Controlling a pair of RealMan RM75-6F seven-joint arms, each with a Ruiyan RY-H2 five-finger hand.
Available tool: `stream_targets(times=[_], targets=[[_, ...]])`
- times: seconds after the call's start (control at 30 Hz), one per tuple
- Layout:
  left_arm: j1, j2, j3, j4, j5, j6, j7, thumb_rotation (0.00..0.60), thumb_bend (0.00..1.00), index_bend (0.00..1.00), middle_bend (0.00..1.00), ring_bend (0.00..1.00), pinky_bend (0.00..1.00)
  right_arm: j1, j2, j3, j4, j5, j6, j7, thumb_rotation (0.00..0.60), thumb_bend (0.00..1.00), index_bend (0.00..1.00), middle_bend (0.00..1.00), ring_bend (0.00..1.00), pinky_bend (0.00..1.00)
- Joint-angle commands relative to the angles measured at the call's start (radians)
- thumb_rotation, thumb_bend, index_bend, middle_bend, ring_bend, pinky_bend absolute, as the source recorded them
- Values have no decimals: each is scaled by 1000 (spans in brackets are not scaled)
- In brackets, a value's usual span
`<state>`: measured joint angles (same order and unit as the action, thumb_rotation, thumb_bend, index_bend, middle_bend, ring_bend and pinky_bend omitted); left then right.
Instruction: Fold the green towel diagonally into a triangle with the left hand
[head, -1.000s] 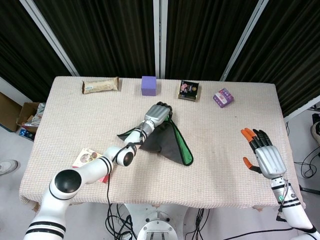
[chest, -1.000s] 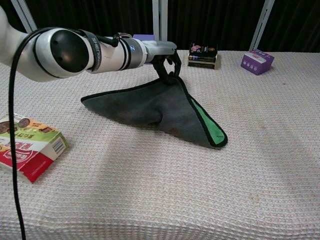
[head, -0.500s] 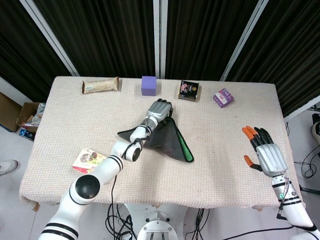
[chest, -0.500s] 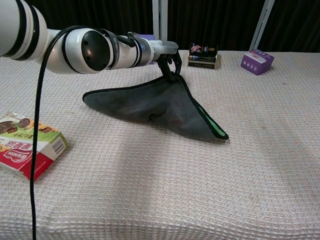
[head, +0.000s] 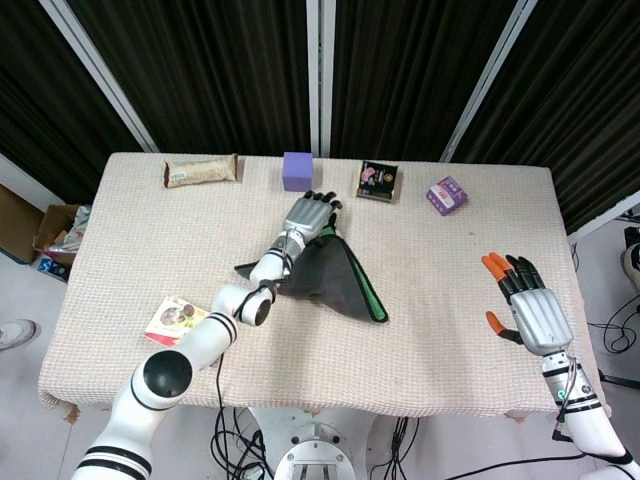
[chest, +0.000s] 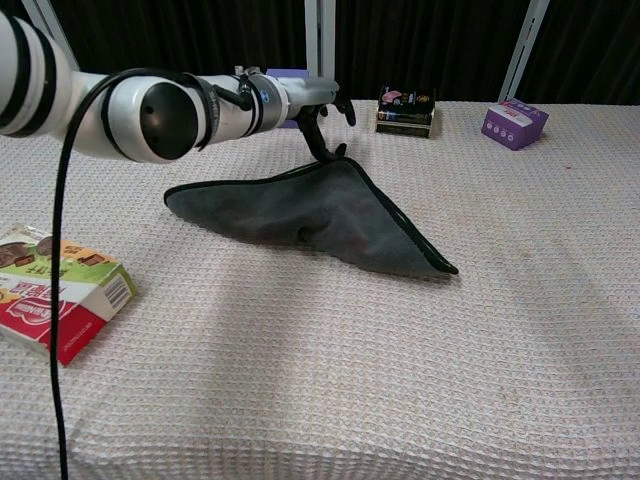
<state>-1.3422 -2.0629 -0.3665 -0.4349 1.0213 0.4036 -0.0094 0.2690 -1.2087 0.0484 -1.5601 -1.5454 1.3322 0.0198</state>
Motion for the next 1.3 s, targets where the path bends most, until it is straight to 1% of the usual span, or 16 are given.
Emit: stream_targets(times=[0.03,0.07,0.13,0.2,0.23,0.27,0.33,0.47,0.53,0.63,0.8,0.93,1.0,1.13,1.3], targets=[[158,184,62,-371,121,236,-20,600,312,209,58,106,100,0,-2,-4,-2,-13,8,-1,600,268,79,67,0,0],[200,239,85,-489,157,297,-11,600,312,240,59,105,100,-1,-2,-6,-2,-20,12,-1,600,268,80,67,0,0],[259,322,129,-673,213,378,17,600,312,295,63,105,99,-2,-2,-8,-4,-28,18,-2,600,268,79,66,0,0],[296,387,172,-823,267,429,60,600,313,331,67,105,99,-3,0,-8,-6,-34,24,-2,600,268,79,66,0,0],[303,400,182,-859,280,441,72,600,312,342,68,105,98,-4,1,-8,-7,-36,26,-3,600,268,79,66,0,0],[313,422,201,-922,304,456,99,600,313,351,69,105,98,-5,2,-8,-9,-38,29,-4,600,268,79,66,0,0],[320,442,226,-1013,340,474,147,600,317,364,69,105,97,-7,5,-10,-14,-43,36,-6,600,268,79,66,0,0],[308,424,254,-1089,382,475,260,600,330,378,69,105,97,-14,7,-15,-22,-52,49,-10,600,268,79,66,0,0],[299,399,255,-1100,367,460,310,600,331,379,69,104,96,-19,7,-18,-23,-54,55,-10,600,269,79,64,0,0],[283,352,246,-1089,307,427,393,600,332,376,69,99,95,-27,9,-22,-24,-59,65,-7,600,268,79,64,0,0],[270,248,225,-1029,205,426,513,600,333,360,67,94,95,-37,13,-27,-24,-66,77,-1,600,268,80,63,0,0],[254,151,212,-935,174,451,589,600,333,354,65,92,95,-38,11,-29,-22,-69,78,4,600,268,79,64,0,0],[245,103,201,-874,163,457,611,600,332,351,63,91,95,-39,9,-30,-20,-70,77,5,600,268,79,64,0,0],[230,34,181,-776,148,460,631,600,333,344,55,86,95,-39,9,-29,-17,-67,75,8,600,268,79,63,0,0],[214,-20,160,-700,114,434,647,600,333,345,54,86,95,-37,8,-27,-12,-63,67,13,600,269,79,63,0,0]])
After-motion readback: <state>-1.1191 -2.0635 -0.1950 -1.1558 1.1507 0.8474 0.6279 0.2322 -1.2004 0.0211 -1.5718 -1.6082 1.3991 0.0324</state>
